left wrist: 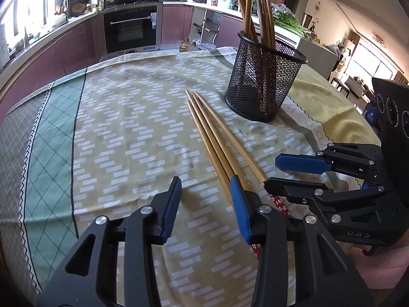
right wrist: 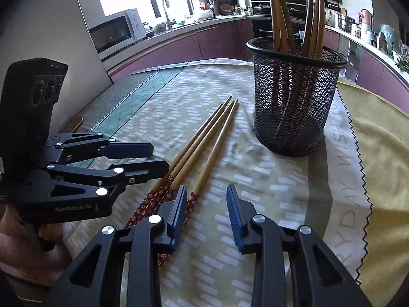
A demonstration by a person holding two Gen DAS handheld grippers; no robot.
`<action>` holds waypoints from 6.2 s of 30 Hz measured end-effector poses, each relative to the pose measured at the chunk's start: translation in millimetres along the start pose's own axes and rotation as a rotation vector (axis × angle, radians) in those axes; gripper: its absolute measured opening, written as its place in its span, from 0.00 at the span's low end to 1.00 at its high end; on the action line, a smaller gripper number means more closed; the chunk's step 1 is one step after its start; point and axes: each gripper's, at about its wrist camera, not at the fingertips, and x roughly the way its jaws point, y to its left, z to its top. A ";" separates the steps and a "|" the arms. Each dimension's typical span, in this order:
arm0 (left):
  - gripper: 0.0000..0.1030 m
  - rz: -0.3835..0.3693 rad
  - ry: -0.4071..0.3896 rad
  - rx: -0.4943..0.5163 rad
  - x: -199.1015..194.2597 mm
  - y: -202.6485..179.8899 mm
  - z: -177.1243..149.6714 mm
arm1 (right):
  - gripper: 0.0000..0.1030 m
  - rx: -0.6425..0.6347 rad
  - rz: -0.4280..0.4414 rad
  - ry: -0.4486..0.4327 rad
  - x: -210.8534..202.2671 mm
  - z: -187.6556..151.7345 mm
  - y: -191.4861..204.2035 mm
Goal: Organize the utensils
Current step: 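Move both open tools back down over the loose chopsticks on the cloth, then close the left tool on a chopstick while the right tool grasps another chopstick, then raise the chopstick upright with the left tool while the right tool carries its chopstick over the cup, then lower the chopstick into the mesh cup and open the left tool while the right tool releases its own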
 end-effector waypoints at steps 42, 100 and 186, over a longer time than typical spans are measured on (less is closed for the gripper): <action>0.13 0.024 0.027 -0.031 22.6 10.8 24.9 | 0.10 0.014 -0.027 0.021 32.5 36.0 -1.2; 0.07 -0.134 -0.109 -0.021 -48.0 -0.1 41.2 | 0.06 -0.003 0.087 -0.165 -47.1 46.7 -11.0; 0.09 -0.134 -0.131 0.091 -9.6 -46.0 175.7 | 0.08 0.131 -0.017 -0.271 -45.8 118.3 -86.0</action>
